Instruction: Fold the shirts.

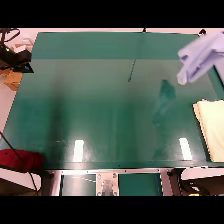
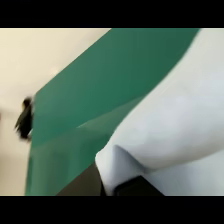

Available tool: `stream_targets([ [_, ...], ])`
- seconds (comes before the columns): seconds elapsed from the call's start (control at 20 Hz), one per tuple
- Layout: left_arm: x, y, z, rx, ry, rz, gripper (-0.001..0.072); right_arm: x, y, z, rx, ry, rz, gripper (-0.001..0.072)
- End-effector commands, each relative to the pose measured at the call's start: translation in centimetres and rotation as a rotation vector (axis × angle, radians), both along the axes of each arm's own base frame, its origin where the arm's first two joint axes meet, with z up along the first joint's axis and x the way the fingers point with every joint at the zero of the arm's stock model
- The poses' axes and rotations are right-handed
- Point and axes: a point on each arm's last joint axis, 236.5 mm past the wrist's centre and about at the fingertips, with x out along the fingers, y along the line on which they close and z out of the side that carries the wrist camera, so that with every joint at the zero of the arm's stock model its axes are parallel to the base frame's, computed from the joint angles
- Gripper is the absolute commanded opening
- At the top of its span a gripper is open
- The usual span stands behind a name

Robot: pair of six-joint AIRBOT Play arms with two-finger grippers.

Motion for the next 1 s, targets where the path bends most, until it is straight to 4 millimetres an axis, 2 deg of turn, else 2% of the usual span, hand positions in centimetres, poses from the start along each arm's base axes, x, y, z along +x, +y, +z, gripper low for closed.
stream_targets([
  [0.0,0.0,-0.1,0.0,-0.005,-0.001,0.002,0.002,-4.0,-10.1,-1.6,-0.034,0.059,-0.227,0.0016],
  [0.15,0.0,-0.1,0.1,-0.011,0.002,0.015,0.002,-7.4,-14.5,-3.9,-0.076,0.159,-0.335,0.0016],
  [0.3,0.0,-0.2,0.1,-0.012,0.002,0.016,0.002,-10.7,-16.2,-6.7,-0.045,0.309,-0.407,0.0015],
  [0.5,-0.3,-0.2,0.0,-0.014,0.015,0.012,0.002,-15.4,-15.6,-9.9,0.051,0.544,-0.45,0.0014],
  [0.7,-0.6,-0.3,0.0,-0.014,0.028,0.006,0.002,-18.2,-14.7,-8.7,0.059,0.589,-0.47,0.0015],
  [0.8,-0.6,-0.3,0.0,-0.014,0.028,0.006,0.002,-20.7,-14.3,-9.3,0.087,0.683,-0.49,0.0015],
  [0.95,-0.6,-0.4,0.0,-0.018,0.028,0.004,0.002,-23.7,-15.0,-10.4,0.048,0.779,-0.571,0.0015],
])
